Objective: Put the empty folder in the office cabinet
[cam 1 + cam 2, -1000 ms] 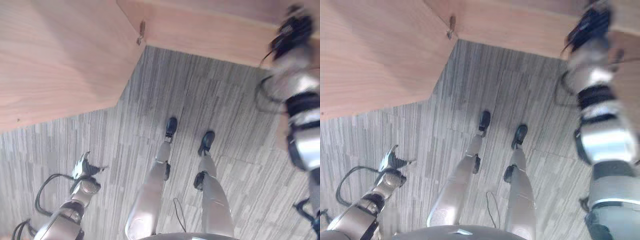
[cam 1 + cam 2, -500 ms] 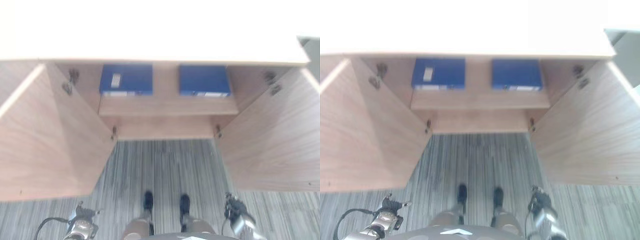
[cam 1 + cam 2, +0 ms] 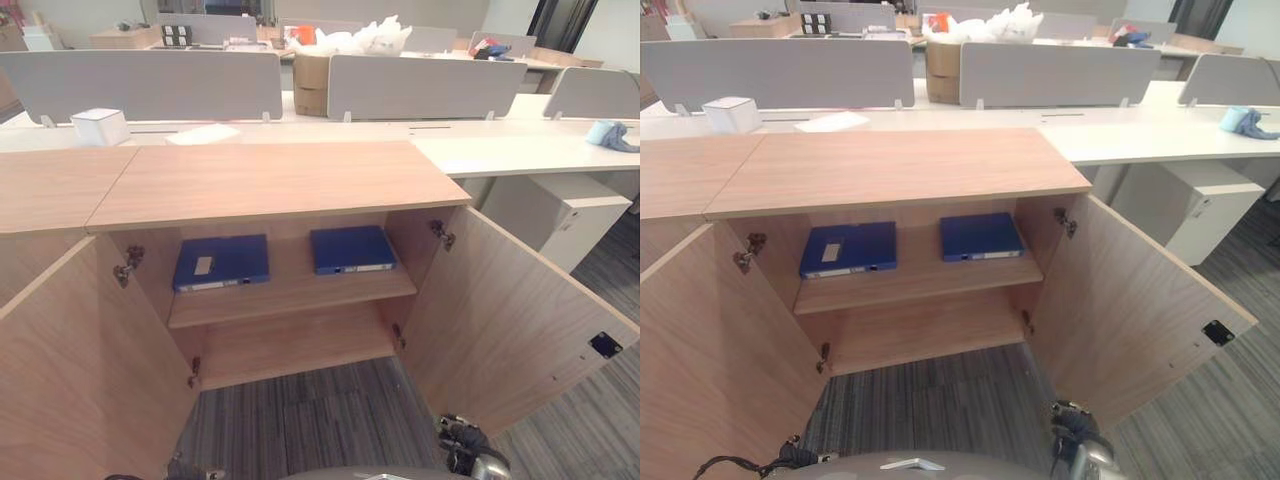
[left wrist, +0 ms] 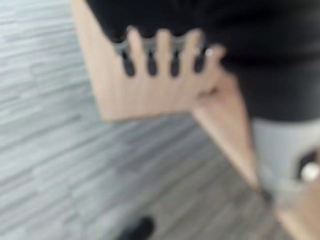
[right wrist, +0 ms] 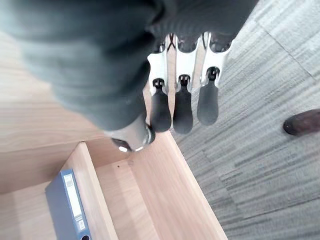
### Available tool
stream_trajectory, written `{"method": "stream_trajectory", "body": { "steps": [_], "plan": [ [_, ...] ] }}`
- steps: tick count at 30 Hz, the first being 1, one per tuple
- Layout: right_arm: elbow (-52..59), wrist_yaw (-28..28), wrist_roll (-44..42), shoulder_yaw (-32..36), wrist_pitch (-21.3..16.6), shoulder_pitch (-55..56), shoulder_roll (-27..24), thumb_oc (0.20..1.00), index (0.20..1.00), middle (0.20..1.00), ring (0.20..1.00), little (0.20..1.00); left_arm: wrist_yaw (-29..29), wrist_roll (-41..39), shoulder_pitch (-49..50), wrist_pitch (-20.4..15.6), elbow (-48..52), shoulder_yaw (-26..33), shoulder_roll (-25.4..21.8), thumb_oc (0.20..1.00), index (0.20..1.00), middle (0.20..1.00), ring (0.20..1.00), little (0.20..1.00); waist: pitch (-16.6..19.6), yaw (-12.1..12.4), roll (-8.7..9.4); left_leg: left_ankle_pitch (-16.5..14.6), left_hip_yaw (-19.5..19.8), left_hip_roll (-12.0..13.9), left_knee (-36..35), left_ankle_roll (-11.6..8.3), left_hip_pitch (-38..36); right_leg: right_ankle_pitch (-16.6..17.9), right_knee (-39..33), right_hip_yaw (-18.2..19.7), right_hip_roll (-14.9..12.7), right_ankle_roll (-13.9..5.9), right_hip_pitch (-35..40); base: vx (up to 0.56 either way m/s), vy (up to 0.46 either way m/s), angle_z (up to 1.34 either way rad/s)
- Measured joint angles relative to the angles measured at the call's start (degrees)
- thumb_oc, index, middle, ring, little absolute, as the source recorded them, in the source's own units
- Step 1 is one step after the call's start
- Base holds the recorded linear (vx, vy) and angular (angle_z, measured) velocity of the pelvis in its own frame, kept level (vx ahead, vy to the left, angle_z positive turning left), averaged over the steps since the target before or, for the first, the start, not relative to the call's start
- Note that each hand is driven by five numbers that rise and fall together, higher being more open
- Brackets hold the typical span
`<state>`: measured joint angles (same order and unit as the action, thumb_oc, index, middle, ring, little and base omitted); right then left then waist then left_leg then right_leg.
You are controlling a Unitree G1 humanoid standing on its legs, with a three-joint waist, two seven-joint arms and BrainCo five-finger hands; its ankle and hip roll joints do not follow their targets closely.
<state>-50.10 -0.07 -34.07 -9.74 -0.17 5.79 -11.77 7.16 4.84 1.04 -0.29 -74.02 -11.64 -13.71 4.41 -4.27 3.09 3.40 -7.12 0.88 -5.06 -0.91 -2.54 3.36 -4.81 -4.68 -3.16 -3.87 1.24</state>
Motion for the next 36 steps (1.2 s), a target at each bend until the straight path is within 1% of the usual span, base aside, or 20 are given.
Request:
{"method": "stream_trajectory", "body": {
  "steps": [2,4,6,8,11,12,13,14,16,17,19,21,22,23,25,28,31,32,35,36],
  "plan": [
    [0.51,-1.14,1.97,1.84,0.59,0.09,-1.06,1.000,1.000,1.000,1.000,1.000,0.00,0.02,0.33,0.12,0.18,0.20,0.01,1.000,1.000,1.000,1.000,1.000,-0.04,-0.18,-0.20,0.01,-0.04,0.03,0.00,0.00,-0.19,0.03,0.07,0.08,0.01,0.02,0.13,0.02,-0.022,-0.01],
    [0.69,-3.50,4.16,6.67,0.53,0.32,-2.23,1.000,1.000,1.000,1.000,1.000,0.04,0.05,0.92,0.41,0.34,0.28,0.05,1.000,1.000,1.000,1.000,1.000,-0.08,-0.43,-0.61,-0.03,-0.13,-0.02,0.00,0.07,-0.47,0.03,0.00,0.20,-0.01,0.02,0.40,0.00,0.000,0.00],
    [0.77,-7.60,6.50,13.35,0.41,0.43,-3.15,1.000,1.000,1.000,1.000,1.000,0.14,0.08,1.11,1.13,0.31,0.31,0.09,1.000,1.000,1.000,1.000,1.000,-0.38,-1.01,-1.07,-0.15,-0.11,-0.05,0.00,0.24,-0.79,0.03,-0.05,0.23,0.00,0.02,0.88,0.02,-0.005,0.00],
    [0.69,-12.36,7.54,16.66,0.20,0.54,-5.61,1.000,1.000,1.000,1.000,1.000,0.45,0.13,1.06,1.74,0.31,0.32,0.17,1.000,1.000,1.000,1.000,1.000,-0.59,-1.74,-1.79,-0.30,-0.30,0.01,-0.01,0.44,-1.01,0.01,-0.15,0.63,0.11,0.04,1.00,0.05,-0.014,-0.06],
    [0.47,-18.58,11.64,21.66,0.21,0.44,-7.05,1.000,1.000,1.000,1.000,1.000,1.28,0.65,0.68,2.03,0.37,0.29,0.58,1.000,1.000,1.000,1.000,1.000,-0.71,-2.30,-2.47,-0.28,-0.33,-0.02,-0.01,0.54,-1.36,0.00,-0.23,0.69,0.11,0.05,1.26,0.01,-0.002,-0.02],
    [-1.16,-22.84,14.45,22.59,0.34,-0.46,-8.70,1.000,1.000,1.000,1.000,1.000,1.74,0.80,0.68,2.20,0.34,0.19,0.61,1.000,1.000,1.000,1.000,1.000,-1.05,-2.38,-3.29,-0.13,-0.37,-0.03,-0.01,0.85,-1.87,-0.04,-0.25,0.77,0.11,0.11,1.94,0.00,0.000,0.00],
    [-4.38,-25.54,15.67,23.38,0.36,-2.06,-10.04,1.000,1.000,1.000,1.000,1.000,2.40,1.12,0.60,2.24,0.30,-0.21,0.63,1.000,1.000,1.000,1.000,1.000,-1.52,-2.53,-3.10,-0.38,-0.39,-0.06,-0.01,0.69,-1.85,-0.09,-0.27,0.81,0.09,0.15,1.89,0.00,0.000,0.00],
    [-5.64,-27.75,15.67,24.26,0.49,-2.65,-11.26,1.000,1.000,1.000,1.000,1.000,2.73,1.21,0.46,2.19,0.39,-0.21,0.66,1.000,1.000,1.000,1.000,1.000,-1.51,-2.55,-3.61,-0.43,-0.36,-0.09,-0.01,0.64,-1.91,-0.12,-0.27,0.79,0.05,0.15,1.93,0.00,0.000,0.00],
    [-10.03,-30.86,14.62,27.03,0.44,-6.19,-14.70,1.000,1.000,1.000,1.000,1.000,3.55,1.19,0.05,2.35,-0.46,-0.27,0.39,1.000,1.000,1.000,1.000,1.000,-1.47,-2.72,-4.79,-0.58,-0.38,-0.09,-0.01,0.49,-1.87,-0.21,-0.29,0.82,0.08,0.23,1.88,0.00,0.000,0.00],
    [-11.03,-31.17,13.22,27.68,0.30,-7.30,-17.13,1.000,1.000,1.000,1.000,1.000,3.70,1.15,-0.47,2.24,-0.31,-0.22,0.25,1.000,1.000,1.000,1.000,1.000,-1.73,-2.37,-5.31,-0.59,-0.35,-0.03,-0.01,0.45,-1.82,-0.24,-0.29,0.79,0.15,0.28,1.93,0.00,0.000,0.00],
    [-11.14,-30.93,12.47,27.85,0.00,-8.36,-19.61,1.000,1.000,1.000,1.000,1.000,3.83,1.12,-0.77,2.15,-0.24,-0.22,0.21,1.000,1.000,1.000,1.000,1.000,-1.95,-2.06,-5.67,-0.56,-0.28,0.08,0.00,0.34,-1.76,-0.26,-0.29,0.73,0.28,0.31,1.89,0.00,0.000,0.00],
    [-13.79,-28.35,9.73,27.88,-0.15,-10.67,-23.91,1.000,1.000,1.000,1.000,1.000,3.67,1.11,-0.84,1.97,-0.23,-0.30,0.17,1.000,1.000,1.000,1.000,1.000,-2.04,-1.53,-5.79,-0.54,-0.19,0.27,0.00,0.31,-1.46,-0.32,-0.29,0.67,0.48,0.40,1.73,-0.02,-0.016,0.01],
    [-13.88,-27.52,8.92,27.98,-0.62,-11.03,-25.09,1.000,1.000,1.000,1.000,1.000,3.54,1.10,-0.69,1.93,-0.23,-0.28,0.10,1.000,1.000,1.000,1.000,1.000,-2.05,-1.33,-5.71,-0.52,-0.09,0.34,0.00,0.28,-1.32,-0.36,-0.29,0.57,0.54,0.46,1.74,-0.04,-0.040,0.05],
    [-15.56,-23.63,5.93,27.20,-0.97,-12.78,-27.29,1.000,1.000,1.000,1.000,1.000,3.16,1.08,-0.33,1.75,-0.28,-0.84,-0.06,1.000,1.000,1.000,1.000,1.000,-2.09,-1.30,-5.71,-0.45,0.02,0.38,0.01,0.17,-0.93,-0.36,-0.29,0.50,0.60,0.47,1.61,-0.03,-0.030,0.06],
    [-16.29,-19.38,3.29,26.91,-1.24,-14.00,-29.12,1.000,1.000,1.000,1.000,1.000,2.32,1.07,-0.16,1.50,-0.21,-1.54,-0.49,1.000,1.000,1.000,1.000,1.000,-2.42,-1.07,-5.56,-0.05,0.51,0.41,0.01,-0.31,-0.64,-0.37,-0.29,-0.02,0.63,0.50,1.54,-0.03,-0.033,0.10],
    [-18.36,-13.36,1.31,24.21,-1.08,-17.14,-32.72,1.000,1.000,1.000,1.000,1.000,1.08,1.09,0.73,0.59,-0.08,-1.79,-1.51,1.000,1.000,1.000,1.000,1.000,-3.30,-0.91,-5.61,0.07,1.01,0.41,0.02,-0.25,-0.48,-0.46,-0.30,-0.59,0.63,0.60,1.65,-0.02,-0.038,0.09],
    [-18.92,-9.18,1.29,22.25,-0.79,-19.53,-34.51,1.000,1.000,1.000,1.000,1.000,0.08,1.09,1.21,0.46,-0.11,-1.79,-1.57,1.000,1.000,1.000,1.000,1.000,-4.77,-0.26,-5.58,0.16,1.16,0.44,0.03,-0.36,-0.44,-0.46,-0.30,-0.73,0.66,0.61,1.66,-0.01,-0.015,0.03],
    [-21.61,-7.68,1.26,21.66,0.03,-20.15,-36.04,1.000,1.000,1.000,1.000,1.000,-0.54,1.09,1.22,0.35,-0.08,-1.80,-1.49,1.000,1.000,1.000,1.000,1.000,-5.48,0.17,-5.57,0.16,1.20,0.46,0.04,-0.40,-0.44,-0.46,-0.29,-0.78,0.68,0.61,1.61,-0.02,-0.025,0.04],
    [-22.03,-6.42,1.24,21.53,0.57,-20.28,-36.33,1.000,1.000,1.000,1.000,1.000,-1.10,1.09,1.80,0.36,-0.13,-1.79,-1.48,1.000,1.000,1.000,1.000,1.000,-5.90,0.60,-5.62,0.48,1.34,0.51,0.03,-0.11,-0.11,-0.45,-0.25,-0.90,0.73,0.62,1.40,-0.01,-0.008,0.01],
    [-22.27,-4.69,1.20,19.23,1.47,-20.28,-36.60,1.000,1.000,1.000,1.000,1.000,-1.64,1.11,2.52,0.23,-0.08,-1.82,-1.37,1.000,1.000,1.000,1.000,1.000,-5.99,0.43,-5.65,0.54,1.32,0.54,0.05,-0.08,-0.12,-0.46,-0.25,-0.85,0.77,0.64,1.38,0.00,0.000,0.00]
  ]
}}
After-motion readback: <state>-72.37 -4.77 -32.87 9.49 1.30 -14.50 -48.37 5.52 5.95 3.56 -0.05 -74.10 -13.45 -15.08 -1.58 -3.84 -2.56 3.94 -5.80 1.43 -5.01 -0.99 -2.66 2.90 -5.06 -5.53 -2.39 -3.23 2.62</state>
